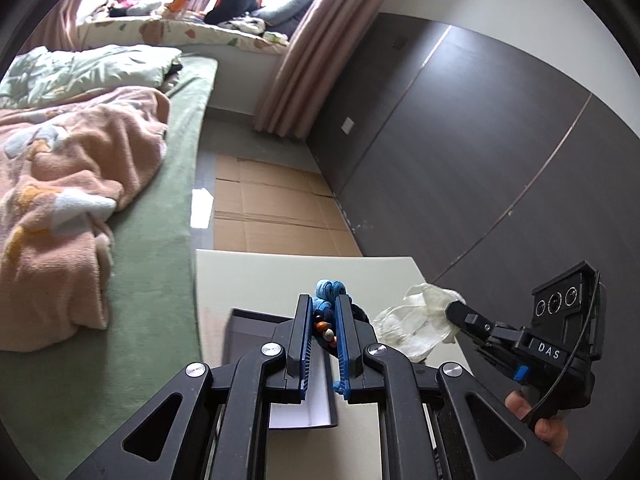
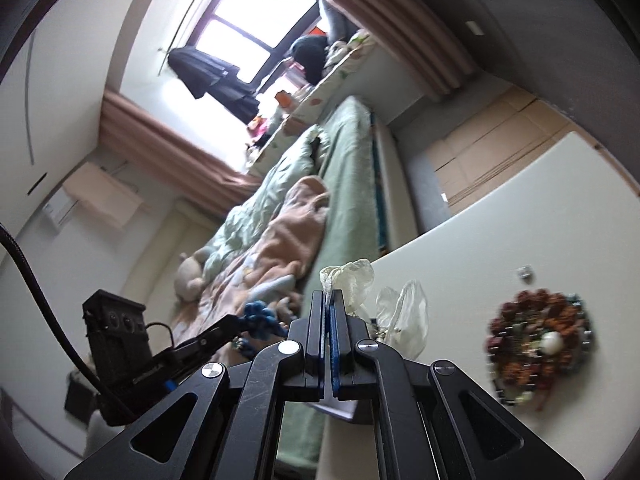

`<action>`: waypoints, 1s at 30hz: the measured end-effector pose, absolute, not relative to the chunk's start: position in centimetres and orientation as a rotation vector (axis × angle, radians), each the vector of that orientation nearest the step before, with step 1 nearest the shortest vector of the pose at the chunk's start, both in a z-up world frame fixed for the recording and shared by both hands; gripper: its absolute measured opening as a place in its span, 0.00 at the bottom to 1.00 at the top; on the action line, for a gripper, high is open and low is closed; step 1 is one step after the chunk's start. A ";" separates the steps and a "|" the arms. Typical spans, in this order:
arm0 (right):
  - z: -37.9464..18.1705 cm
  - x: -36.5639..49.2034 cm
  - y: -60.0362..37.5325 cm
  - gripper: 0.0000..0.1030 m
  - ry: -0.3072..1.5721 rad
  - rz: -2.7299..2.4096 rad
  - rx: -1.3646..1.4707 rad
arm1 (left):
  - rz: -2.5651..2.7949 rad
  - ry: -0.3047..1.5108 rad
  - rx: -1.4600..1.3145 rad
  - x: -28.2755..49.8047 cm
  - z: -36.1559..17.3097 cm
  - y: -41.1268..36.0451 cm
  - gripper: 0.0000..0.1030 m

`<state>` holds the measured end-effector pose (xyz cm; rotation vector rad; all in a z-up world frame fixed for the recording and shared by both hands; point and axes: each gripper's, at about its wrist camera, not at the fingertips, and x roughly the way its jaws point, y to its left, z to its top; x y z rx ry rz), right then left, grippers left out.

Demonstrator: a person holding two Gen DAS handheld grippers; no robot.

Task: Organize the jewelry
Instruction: 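Carry the blue bracelet with the left gripper into the black box and release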

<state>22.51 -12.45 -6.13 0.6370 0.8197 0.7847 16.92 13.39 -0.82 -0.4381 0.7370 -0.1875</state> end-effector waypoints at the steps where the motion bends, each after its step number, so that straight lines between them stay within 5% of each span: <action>1: -6.2 22.6 -11.7 0.03 0.828 0.800 0.630 | -0.180 0.734 -0.440 16.8 -0.8 13.8 0.11; 11: -8.1 22.4 -4.7 0.06 0.951 0.885 0.534 | -0.142 0.731 -0.471 16.0 -1.4 16.4 0.11; 15: -8.9 22.5 -5.0 0.75 0.982 0.822 0.499 | -0.146 0.739 -0.467 16.0 -1.6 16.3 0.11; 16: -8.7 22.5 -5.7 0.78 0.963 0.797 0.499 | -0.149 0.740 -0.467 16.0 -1.5 16.3 0.11; 30: -7.3 22.2 -12.4 0.78 0.897 0.658 0.539 | -0.228 0.892 -0.431 18.1 -3.6 13.2 0.16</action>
